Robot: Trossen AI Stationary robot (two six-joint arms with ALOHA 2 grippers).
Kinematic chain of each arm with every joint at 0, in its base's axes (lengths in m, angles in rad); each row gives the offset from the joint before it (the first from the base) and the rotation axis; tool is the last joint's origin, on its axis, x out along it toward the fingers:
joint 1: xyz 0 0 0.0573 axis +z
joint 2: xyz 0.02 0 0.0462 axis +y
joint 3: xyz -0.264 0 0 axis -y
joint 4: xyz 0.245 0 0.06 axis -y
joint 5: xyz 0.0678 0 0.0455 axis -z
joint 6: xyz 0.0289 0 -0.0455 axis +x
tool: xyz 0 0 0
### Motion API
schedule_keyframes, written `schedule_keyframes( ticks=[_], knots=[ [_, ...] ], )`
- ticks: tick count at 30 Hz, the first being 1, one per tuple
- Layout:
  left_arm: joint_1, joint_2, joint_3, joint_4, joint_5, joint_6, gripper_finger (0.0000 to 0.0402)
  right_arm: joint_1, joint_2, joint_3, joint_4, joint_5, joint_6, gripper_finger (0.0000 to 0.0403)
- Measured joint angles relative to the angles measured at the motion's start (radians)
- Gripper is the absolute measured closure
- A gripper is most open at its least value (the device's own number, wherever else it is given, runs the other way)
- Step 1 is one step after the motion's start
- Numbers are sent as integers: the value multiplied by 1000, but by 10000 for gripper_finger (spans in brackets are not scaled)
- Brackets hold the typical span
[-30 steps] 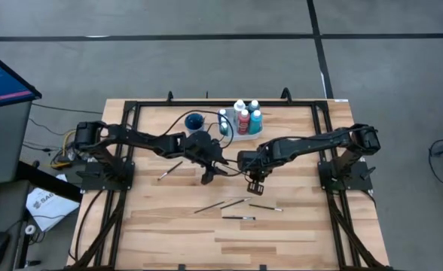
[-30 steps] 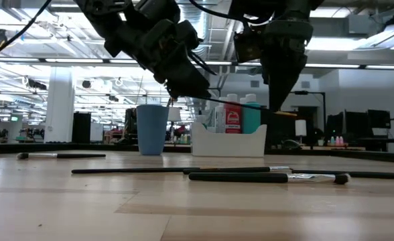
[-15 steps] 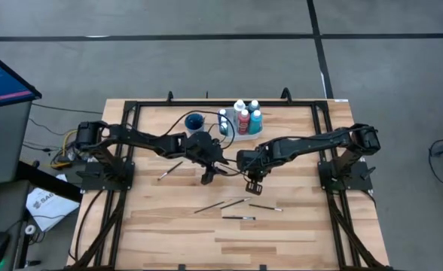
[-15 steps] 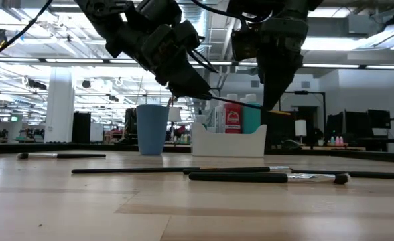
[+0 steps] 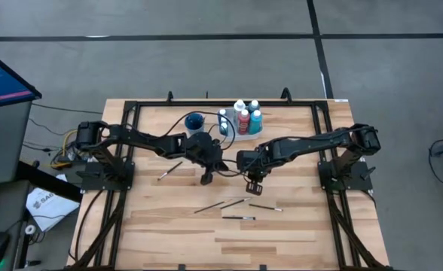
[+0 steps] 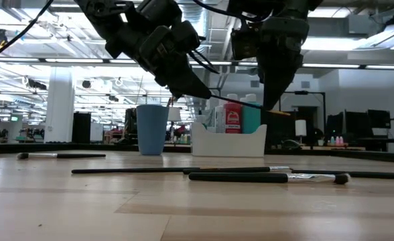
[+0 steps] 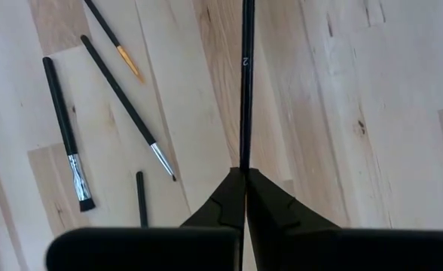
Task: Pick & Place Paint Supplies
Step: Put the gold and black paint brush into the blue cup
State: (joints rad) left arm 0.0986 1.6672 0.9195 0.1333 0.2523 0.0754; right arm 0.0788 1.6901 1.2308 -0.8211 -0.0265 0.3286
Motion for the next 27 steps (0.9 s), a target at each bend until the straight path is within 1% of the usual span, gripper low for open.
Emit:
schedule_keyframes(
  ticks=[7,9,12,17,19,21,25,27],
  knots=[
    [0,0,0,-3,0,-1,398,0,0,0,8,-1,-14,402],
    [0,0,0,-3,0,-8,398,-4,-2,0,10,-1,-14,393],
    [0,-5,0,3,-10,-12,399,-14,-33,0,30,13,-11,362],
    [13,-23,0,3,-43,-72,400,-24,-137,1,29,86,16,298],
    [29,-45,0,4,-44,-103,400,-25,-195,0,30,136,41,278],
    [51,-76,0,5,-47,-118,400,-19,-260,0,58,212,75,263],
    [110,-180,-1,28,-110,-143,400,25,-399,-35,127,444,163,251],
    [138,-239,-11,98,-137,-162,400,44,-459,-76,181,522,192,251]
  ],
)
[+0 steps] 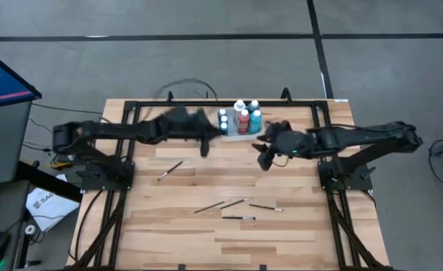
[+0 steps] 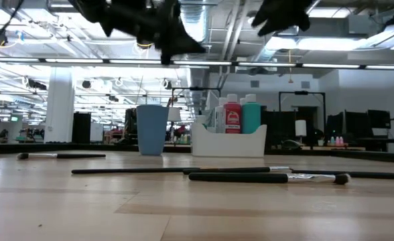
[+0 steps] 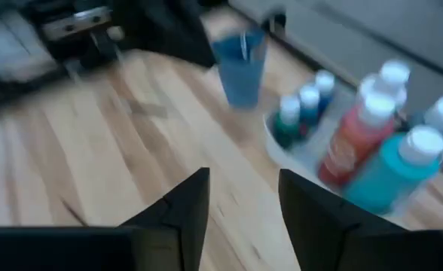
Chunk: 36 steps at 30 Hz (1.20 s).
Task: Pick & Place Paint Supplies
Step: Put the gold and black paint brush into the blue cup
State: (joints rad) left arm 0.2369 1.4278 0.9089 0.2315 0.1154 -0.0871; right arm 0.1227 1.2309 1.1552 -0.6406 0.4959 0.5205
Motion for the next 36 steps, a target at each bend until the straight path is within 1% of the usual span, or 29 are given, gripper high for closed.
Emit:
schedule_keyframes(
  ticks=[2,4,6,8,11,14,20,23,29,36],
  knots=[
    [32,-66,-21,83,-16,-26,400,1,-50,-48,100,21,5,253],
    [57,-118,-49,209,-24,-51,400,-15,-81,-92,210,26,-1,254],
    [75,-155,-82,330,-24,-76,400,-45,-88,-120,304,26,-32,254],
    [82,-183,-111,417,-24,-104,400,-86,-80,-129,399,15,-82,252],
    [80,-194,-140,518,-23,-152,400,-159,-34,-122,601,-60,-176,248],
    [75,-192,-158,590,-30,-178,400,-223,40,-95,753,-143,-236,246],
    [70,-191,-159,630,-38,-184,400,-305,151,-4,864,-288,-262,245],
    [69,-192,-159,640,-37,-184,400,-326,189,55,874,-333,-296,245],
    [70,-191,-159,653,-37,-183,401,-345,215,148,870,-381,-357,245],
    [69,-192,-159,674,-36,-182,400,-351,212,187,866,-393,-400,245]
  ],
)
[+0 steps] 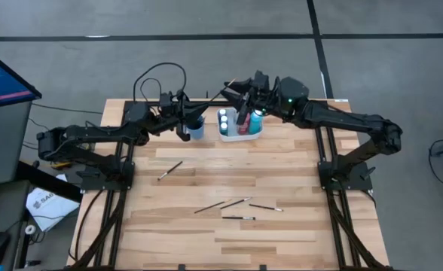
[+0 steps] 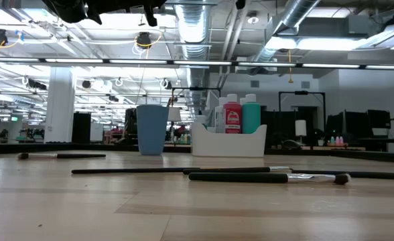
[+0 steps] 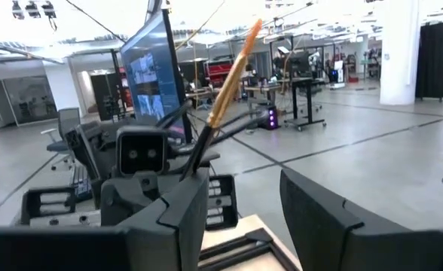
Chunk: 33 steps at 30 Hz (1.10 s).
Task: Pick & Place Paint Supplies
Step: Put the gold and black paint brush into the blue cup
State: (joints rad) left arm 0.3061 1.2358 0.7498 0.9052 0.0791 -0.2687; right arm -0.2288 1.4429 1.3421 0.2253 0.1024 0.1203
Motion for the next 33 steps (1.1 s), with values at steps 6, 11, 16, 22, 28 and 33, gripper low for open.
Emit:
schedule_keyframes(
  ticks=[6,11,16,22,28,33],
  knots=[
    [0,0,0,-3,-1,1,400,-17,2,5,12,-4,0,245],
    [3,0,0,3,0,2,400,-24,-3,5,12,-56,0,245],
    [3,1,0,17,-2,2,400,-22,-5,5,-13,-79,0,245],
    [4,-8,0,26,-5,7,400,-22,-15,4,-75,-163,0,245],
    [4,-7,0,31,-5,9,400,-25,-39,6,-5,-186,1,245],
    [4,-7,0,33,-5,10,400,-37,-38,6,51,-186,4,245]
  ],
)
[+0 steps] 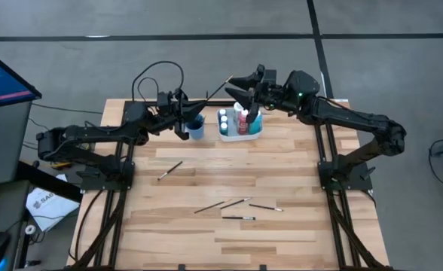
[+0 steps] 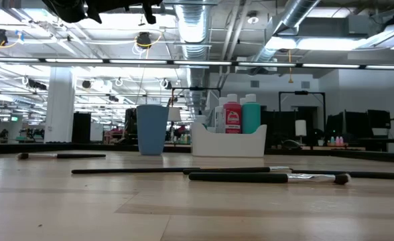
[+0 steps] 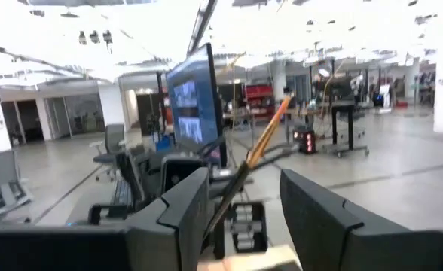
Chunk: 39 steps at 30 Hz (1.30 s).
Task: Pick & Place Paint Supplies
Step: Put the gold and black paint brush into the blue cup
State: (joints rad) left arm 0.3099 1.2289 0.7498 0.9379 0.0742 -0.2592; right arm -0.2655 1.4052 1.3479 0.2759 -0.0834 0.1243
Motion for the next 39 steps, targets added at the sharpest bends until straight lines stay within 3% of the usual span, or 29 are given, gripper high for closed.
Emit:
schedule_keyframes(
  ticks=[23,34,39],
  knots=[
    [-9,6,0,8,1,12,399,-6,8,-1,75,2,8,251],
    [-17,6,0,8,1,19,399,-5,8,-1,56,1,8,313],
    [-18,6,0,7,3,19,399,-5,8,-1,54,-22,0,376]
  ],
)
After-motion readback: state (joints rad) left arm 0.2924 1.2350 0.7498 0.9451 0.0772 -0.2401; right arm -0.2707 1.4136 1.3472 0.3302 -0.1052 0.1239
